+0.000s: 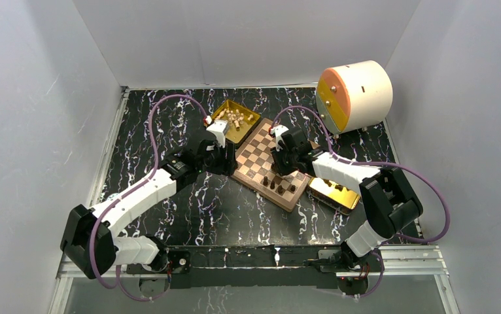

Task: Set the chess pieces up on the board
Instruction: Pick up the chess piece from the chessboard.

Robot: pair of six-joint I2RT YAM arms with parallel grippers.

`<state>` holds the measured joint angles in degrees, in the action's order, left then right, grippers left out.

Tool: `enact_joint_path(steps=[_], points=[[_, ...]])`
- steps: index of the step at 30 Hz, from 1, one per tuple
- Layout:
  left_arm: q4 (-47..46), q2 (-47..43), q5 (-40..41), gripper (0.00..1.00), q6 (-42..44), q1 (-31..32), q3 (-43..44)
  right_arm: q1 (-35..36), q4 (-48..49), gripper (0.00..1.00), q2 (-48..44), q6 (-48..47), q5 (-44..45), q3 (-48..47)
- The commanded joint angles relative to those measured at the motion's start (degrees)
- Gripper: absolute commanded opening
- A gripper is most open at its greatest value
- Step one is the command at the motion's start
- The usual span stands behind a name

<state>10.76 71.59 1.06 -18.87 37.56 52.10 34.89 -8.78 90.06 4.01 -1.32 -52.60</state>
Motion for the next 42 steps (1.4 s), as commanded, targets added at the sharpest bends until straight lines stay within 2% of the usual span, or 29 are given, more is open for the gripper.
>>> enact_joint_path(steps=[1,5,12,21,24,32,42], points=[[-0.1,0.1,-0.9,0.55,-0.9,-0.3,1.1,-0.3,1.9,0.29,0.2,-1.2,0.5,0.2],[-0.2,0.6,-0.6,0.55,-1.4,-0.3,1.3,-0.3,2.4,0.18,0.2,-1.6,0.6,0.5],[-1.3,3.7,0.1,0.52,-4.2,-0.5,3.1,-0.3,3.4,0.10,-0.8,-2.1,0.4,0.3],[-4.0,16.3,-3.1,0.48,-6.4,-1.1,13.9,-0.3,5.3,0.08,-2.3,-2.4,-0.2,1.5],[-5.8,18.6,-3.1,0.47,-8.0,-1.2,15.0,-0.3,7.5,0.08,-2.9,-3.1,-1.7,2.3],[-8.8,20.5,-7.7,0.45,-12.9,-4.6,14.0,-0.2,12.6,0.08,-3.1,-5.9,-2.2,2.3],[-9.4,18.7,-15.1,0.46,-12.6,-10.6,13.0,-0.2,14.9,0.06,-3.6,-9.0,-2.1,0.9]])
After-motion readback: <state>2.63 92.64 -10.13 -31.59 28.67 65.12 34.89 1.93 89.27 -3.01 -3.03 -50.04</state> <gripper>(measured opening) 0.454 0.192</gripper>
